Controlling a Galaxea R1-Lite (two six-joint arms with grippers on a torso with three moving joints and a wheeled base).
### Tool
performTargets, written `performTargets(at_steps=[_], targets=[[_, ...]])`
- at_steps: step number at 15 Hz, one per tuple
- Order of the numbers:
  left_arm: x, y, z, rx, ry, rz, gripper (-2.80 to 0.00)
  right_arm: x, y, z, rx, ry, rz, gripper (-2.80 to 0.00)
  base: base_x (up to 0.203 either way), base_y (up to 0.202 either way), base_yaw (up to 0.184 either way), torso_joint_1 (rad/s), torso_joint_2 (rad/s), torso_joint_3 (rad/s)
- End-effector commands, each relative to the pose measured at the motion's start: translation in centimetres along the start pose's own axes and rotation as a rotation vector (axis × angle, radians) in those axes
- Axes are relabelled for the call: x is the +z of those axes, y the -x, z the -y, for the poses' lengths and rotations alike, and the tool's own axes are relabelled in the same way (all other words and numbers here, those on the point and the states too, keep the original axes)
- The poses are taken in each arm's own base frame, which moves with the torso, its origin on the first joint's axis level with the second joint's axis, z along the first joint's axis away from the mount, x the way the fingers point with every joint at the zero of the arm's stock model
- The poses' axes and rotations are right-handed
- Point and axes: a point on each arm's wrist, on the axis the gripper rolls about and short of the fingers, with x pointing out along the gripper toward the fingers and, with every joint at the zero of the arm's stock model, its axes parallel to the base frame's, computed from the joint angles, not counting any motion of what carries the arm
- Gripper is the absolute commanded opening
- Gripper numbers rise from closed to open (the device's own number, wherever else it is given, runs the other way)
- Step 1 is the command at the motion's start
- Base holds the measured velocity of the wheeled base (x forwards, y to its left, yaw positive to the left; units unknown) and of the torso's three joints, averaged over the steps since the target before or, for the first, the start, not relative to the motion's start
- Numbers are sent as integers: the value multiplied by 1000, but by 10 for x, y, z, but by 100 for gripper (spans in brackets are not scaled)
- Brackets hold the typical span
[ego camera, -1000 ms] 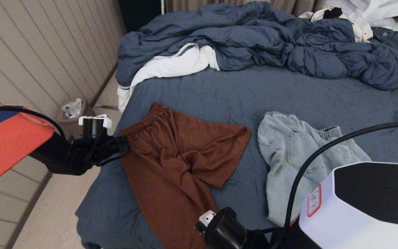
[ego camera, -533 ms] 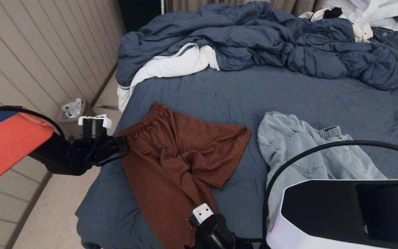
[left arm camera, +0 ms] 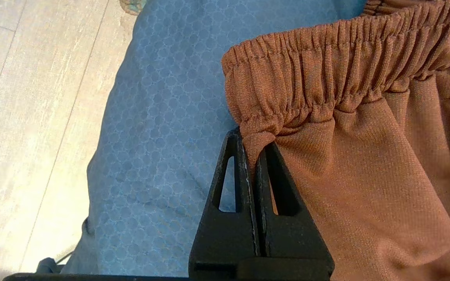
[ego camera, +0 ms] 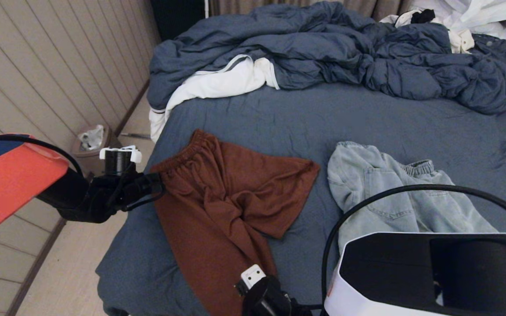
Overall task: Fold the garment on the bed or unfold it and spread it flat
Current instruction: Fold the brown shorts
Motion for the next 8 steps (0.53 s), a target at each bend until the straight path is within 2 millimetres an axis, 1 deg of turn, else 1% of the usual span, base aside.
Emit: performTargets(at_steps=[1, 4, 7, 8], targets=[[0, -1, 0, 0, 2, 2, -280, 1, -1, 0, -2, -4, 8, -280, 0, 0, 0, 0, 0, 0], [0, 0, 0, 0, 3, 3, -280, 4, -2, 2, -11, -3, 17, -280, 0, 0, 0, 0, 0, 0], [1, 2, 0, -1, 3, 3, -280, 10, 3, 2, -6, -15, 42, -280, 0, 0, 0, 0, 0, 0], [2, 3, 0, -2, 4, 6, -280, 14, 7, 3, -2, -22, 58, -280, 0, 0, 0, 0, 0, 0]])
